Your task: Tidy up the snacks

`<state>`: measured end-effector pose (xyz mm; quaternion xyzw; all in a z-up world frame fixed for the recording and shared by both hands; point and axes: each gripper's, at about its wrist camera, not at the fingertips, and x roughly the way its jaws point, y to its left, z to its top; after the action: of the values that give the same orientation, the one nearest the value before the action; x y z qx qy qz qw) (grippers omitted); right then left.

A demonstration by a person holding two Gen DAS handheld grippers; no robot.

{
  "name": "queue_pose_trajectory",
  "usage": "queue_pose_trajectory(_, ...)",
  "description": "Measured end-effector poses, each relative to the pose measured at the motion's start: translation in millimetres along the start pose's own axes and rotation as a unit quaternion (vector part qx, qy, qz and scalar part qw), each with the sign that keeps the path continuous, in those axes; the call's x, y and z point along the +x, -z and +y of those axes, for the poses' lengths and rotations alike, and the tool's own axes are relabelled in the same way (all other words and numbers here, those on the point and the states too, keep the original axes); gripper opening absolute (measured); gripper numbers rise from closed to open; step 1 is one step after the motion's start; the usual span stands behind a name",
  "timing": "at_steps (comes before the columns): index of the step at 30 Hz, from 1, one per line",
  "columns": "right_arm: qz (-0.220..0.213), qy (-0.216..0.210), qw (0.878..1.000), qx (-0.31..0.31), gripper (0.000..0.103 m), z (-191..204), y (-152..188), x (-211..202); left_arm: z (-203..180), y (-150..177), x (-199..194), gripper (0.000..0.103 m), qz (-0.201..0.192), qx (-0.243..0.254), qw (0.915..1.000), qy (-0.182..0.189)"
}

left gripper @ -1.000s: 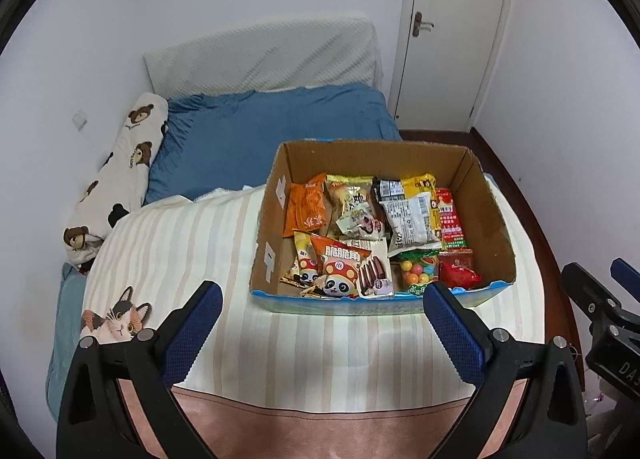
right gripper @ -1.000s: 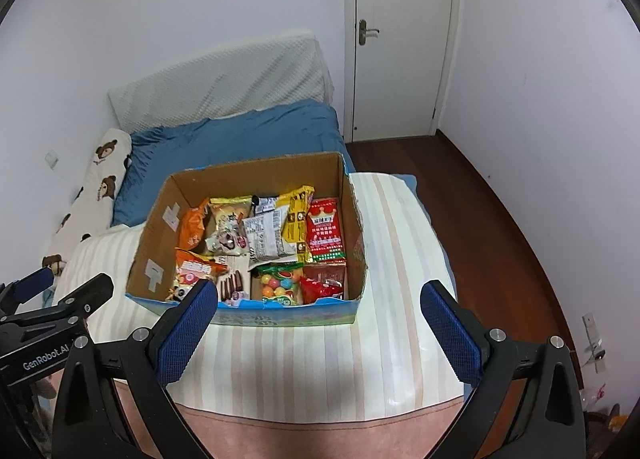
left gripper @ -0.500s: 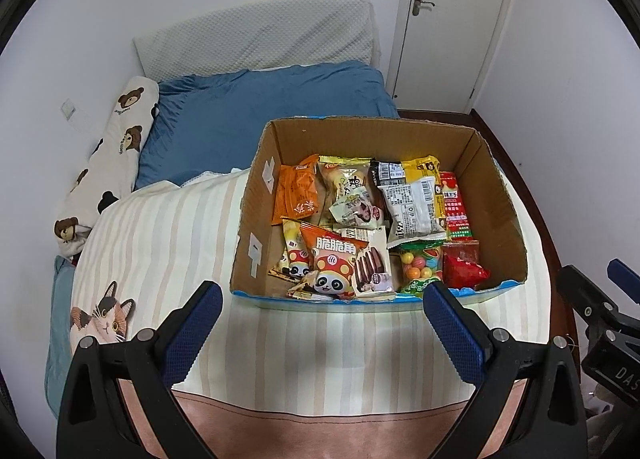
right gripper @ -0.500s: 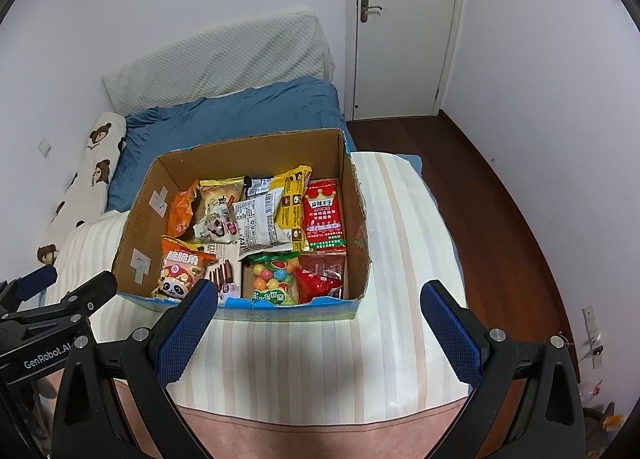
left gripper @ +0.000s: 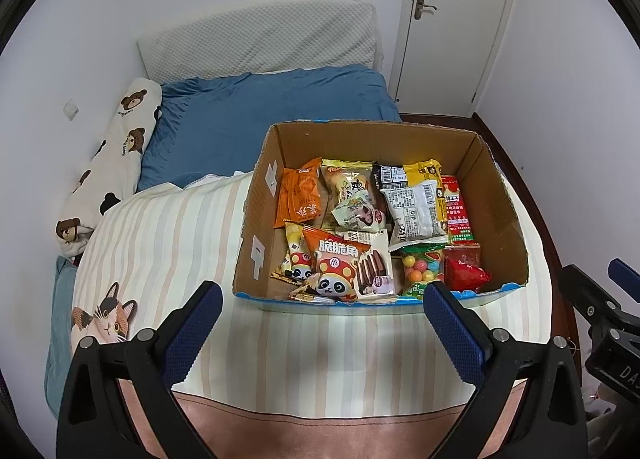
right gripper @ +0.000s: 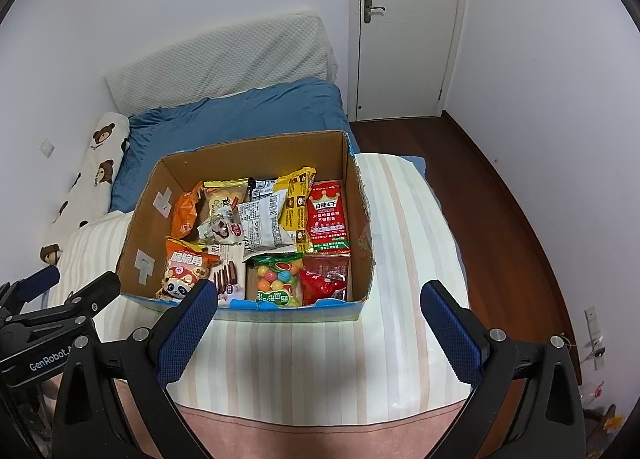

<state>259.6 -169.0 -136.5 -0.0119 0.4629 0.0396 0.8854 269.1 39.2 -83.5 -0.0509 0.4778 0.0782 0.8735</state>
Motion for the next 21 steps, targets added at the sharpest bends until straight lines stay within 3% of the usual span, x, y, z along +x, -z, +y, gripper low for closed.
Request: queue_pose_trajectory(21,-0.008,-0.004,1.0,-0.003,0.103,-2.1,-0.9,-10.2,-1.7,1.0,-13.1,0.103,-0.013,0.005,0.9999,0.0)
